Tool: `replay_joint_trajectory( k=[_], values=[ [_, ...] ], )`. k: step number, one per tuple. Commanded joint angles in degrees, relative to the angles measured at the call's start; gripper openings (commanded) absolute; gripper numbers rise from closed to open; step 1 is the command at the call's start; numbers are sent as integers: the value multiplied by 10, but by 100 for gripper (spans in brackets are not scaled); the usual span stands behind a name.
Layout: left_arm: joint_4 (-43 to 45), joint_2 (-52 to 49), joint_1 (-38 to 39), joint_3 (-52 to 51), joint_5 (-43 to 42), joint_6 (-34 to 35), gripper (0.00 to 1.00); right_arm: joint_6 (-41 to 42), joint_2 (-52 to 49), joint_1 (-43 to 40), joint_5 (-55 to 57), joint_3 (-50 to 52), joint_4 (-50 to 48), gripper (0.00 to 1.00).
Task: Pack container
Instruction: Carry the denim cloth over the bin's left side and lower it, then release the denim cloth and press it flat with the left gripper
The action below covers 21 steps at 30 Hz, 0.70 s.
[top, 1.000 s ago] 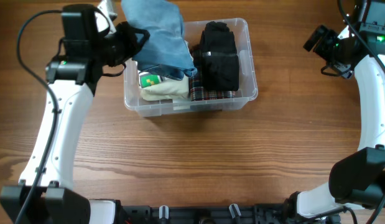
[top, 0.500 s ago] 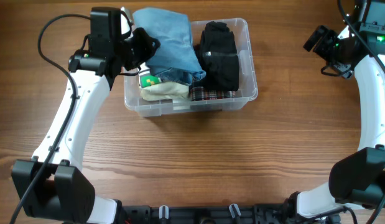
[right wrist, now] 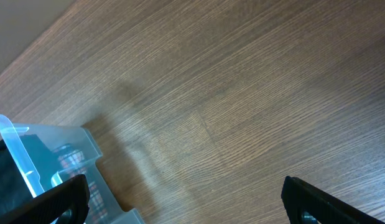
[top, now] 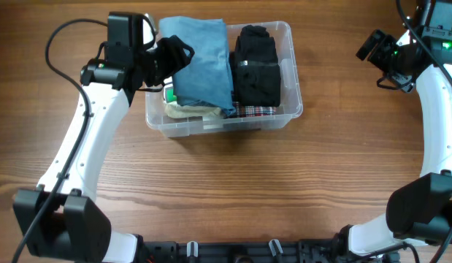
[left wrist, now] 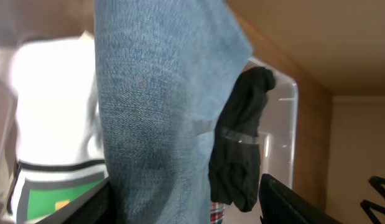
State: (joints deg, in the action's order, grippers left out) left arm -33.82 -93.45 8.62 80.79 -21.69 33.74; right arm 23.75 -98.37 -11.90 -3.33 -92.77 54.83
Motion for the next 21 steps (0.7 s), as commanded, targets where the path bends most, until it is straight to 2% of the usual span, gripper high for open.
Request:
replay_joint_trajectory(
  k=[1,10,19,21],
  values=[
    [26,71,-9,3,-2,-53,70,4,-8,0,9,-5,-2,100],
    [-31,149,-28,3,42,-81,69,4,-8,0,10,-5,-2,100],
    [76,82,-12,3,53,-96,29,4,-8,0,10,-5,-2,100],
    [103,56,-4,3,53,-96,22,4,-8,0,10,-5,-2,100]
  ],
)
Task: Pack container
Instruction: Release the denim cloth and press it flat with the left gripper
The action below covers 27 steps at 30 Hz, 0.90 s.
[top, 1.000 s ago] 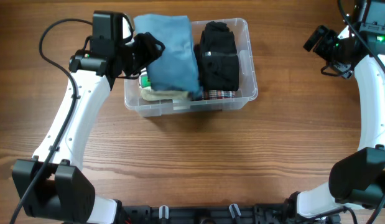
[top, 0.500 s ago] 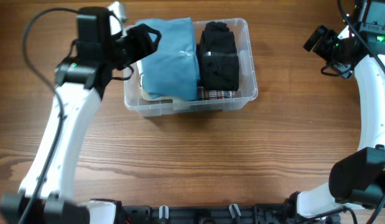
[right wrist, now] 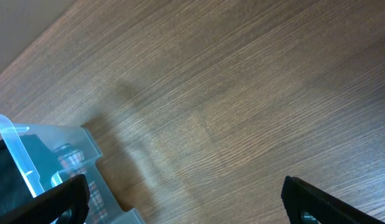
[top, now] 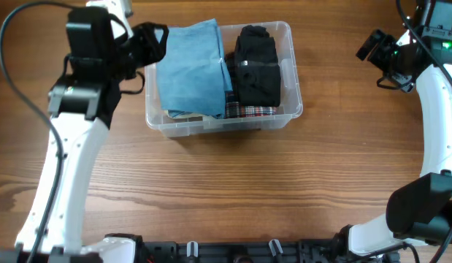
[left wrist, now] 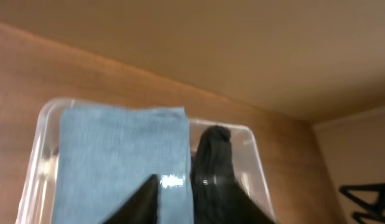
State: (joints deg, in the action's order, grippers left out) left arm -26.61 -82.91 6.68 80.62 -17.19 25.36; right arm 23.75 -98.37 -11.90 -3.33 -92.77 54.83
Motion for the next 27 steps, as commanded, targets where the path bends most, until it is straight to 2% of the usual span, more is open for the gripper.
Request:
replay_joint_trajectory(
  k=[1,5,10,17,23,27],
  values=[
    [38,-60,19,5,8,-12,19,4,-8,0,10,-5,-2,100],
    [75,-117,45,5,8,-26,8,4,-8,0,10,-5,-2,100],
    [89,-172,71,5,54,-27,5,4,-8,0,10,-5,-2,100],
    [89,-267,95,5,113,-61,4,4,-8,0,10,-5,-2,100],
    [74,-355,105,5,115,-61,4,4,-8,0,10,-5,-2,100],
    [59,-378,105,5,115,-61,4,4,-8,0,10,-5,-2,100]
  ],
)
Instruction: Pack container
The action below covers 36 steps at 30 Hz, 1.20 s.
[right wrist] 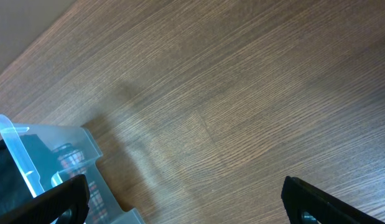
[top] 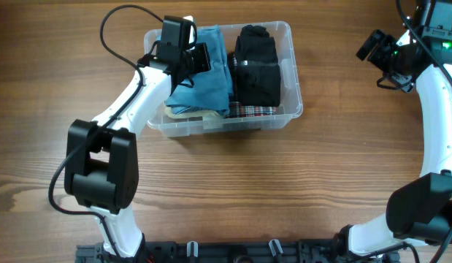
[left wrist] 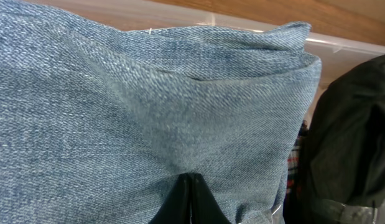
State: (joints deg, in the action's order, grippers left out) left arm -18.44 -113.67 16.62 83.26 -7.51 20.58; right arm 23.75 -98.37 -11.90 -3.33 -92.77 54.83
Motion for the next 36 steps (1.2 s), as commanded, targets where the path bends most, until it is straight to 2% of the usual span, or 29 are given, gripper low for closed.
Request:
replay_joint_trajectory(
  k=[1,8,17,21,31,34,36],
  values=[
    [-23,-70,5,-21,18,-13,4,4,-8,0,10,-5,-2,100],
    [-37,0,2,-21,19,-14,4,4,-8,0,10,-5,-2,100],
    [-150,128,2,-21,81,-13,7,4,-8,0,10,-5,-2,100],
    [-186,124,3,-22,87,-14,8,4,-8,0,10,-5,-2,100],
    [-188,42,1,-24,108,-13,11,4,-8,0,10,-5,-2,100],
    [-190,36,-1,-24,108,-13,22,4,-8,0,10,-5,-2,100],
    [-191,44,-1,-23,108,-13,25,4,-8,0,10,-5,-2,100]
  ],
)
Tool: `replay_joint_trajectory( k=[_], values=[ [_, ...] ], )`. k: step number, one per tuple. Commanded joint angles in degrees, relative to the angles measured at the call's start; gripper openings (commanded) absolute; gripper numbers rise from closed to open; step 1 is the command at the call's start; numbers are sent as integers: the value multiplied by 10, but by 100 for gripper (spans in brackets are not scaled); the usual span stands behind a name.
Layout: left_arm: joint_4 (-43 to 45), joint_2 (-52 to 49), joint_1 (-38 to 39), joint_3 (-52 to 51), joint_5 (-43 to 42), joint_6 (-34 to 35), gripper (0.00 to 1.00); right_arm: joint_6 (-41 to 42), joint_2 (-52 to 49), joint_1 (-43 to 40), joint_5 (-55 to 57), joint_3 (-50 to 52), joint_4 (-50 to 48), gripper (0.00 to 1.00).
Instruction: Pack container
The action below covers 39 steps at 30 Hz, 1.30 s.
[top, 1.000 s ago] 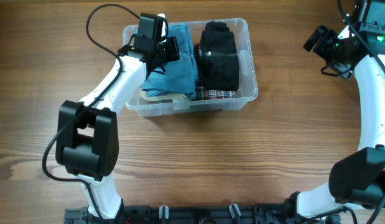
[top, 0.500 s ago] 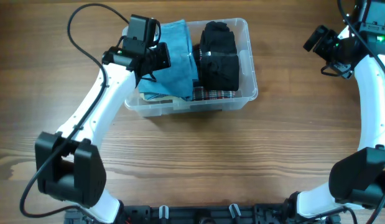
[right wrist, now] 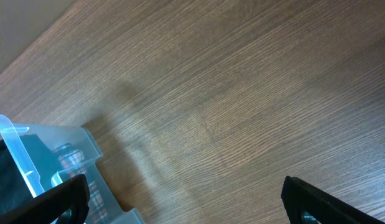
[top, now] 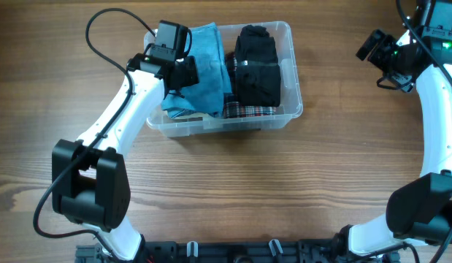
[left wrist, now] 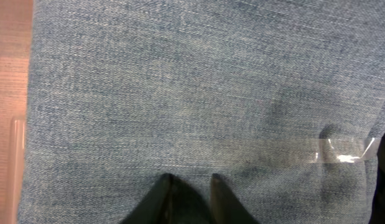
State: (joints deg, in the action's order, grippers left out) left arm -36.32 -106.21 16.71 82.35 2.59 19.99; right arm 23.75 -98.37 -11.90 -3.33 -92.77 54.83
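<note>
A clear plastic container [top: 296,93] stands at the back middle of the table. Folded blue jeans [top: 209,58] lie in its left half, and a black garment [top: 256,69] fills its right half. Plaid cloth [top: 252,111] shows beneath them at the front. My left gripper [top: 185,73] rests on the jeans at their left side. In the left wrist view denim [left wrist: 198,93] fills the frame. The left gripper [left wrist: 188,180] touches it with its tips slightly apart and nothing between them. My right gripper [top: 370,47] hangs open over bare table, far right.
A strip of clear tape [left wrist: 344,149] sticks to the jeans. The container's right corner [right wrist: 49,162] shows at the left of the right wrist view, with wooden table [right wrist: 242,93] beyond it. A black cable [top: 112,22] loops over the table behind the left arm.
My left gripper has shifted a little toward the left front of the jeans, and its tips, which were together, now stand slightly apart. The right arm has not moved.
My left gripper was first wide open around the jeans over the container's left half. Then it was up and back to the left, with the jeans lying in the container. Then its shut tips pressed the denim, and now they rest on it slightly parted.
</note>
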Motion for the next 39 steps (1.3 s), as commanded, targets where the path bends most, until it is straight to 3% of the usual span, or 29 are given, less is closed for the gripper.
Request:
replay_joint_trajectory(
  k=[1,3,5,6,9,14,24,29,31,36,39],
  values=[
    [-16,-25,-2,-13,7,-7,26,4,-8,0,10,-5,-2,100],
    [-26,-5,-2,-13,7,-7,34,4,-8,0,10,-5,-2,100],
    [-44,28,-2,-13,7,-8,56,4,-8,0,10,-5,-2,100],
    [-56,50,-2,-12,7,-17,63,4,-8,0,10,-5,-2,100],
    [-96,122,-2,-12,12,-18,99,4,-8,0,10,-5,-2,100],
    [-177,278,-2,-12,11,-18,100,4,-8,0,10,-5,-2,100],
    [-371,449,-3,-12,37,-16,100,4,-8,0,10,-5,-2,100],
    [-408,537,-9,-25,62,-18,100,4,-8,0,10,-5,-2,100],
    [-382,592,-24,-55,66,-18,100,4,-8,0,10,-5,-2,100],
    [-211,753,-145,-238,30,-23,100,4,-8,0,10,-5,-2,100],
    [-52,831,-192,-368,-41,-81,100,4,-8,0,10,-5,-2,100]
  ],
)
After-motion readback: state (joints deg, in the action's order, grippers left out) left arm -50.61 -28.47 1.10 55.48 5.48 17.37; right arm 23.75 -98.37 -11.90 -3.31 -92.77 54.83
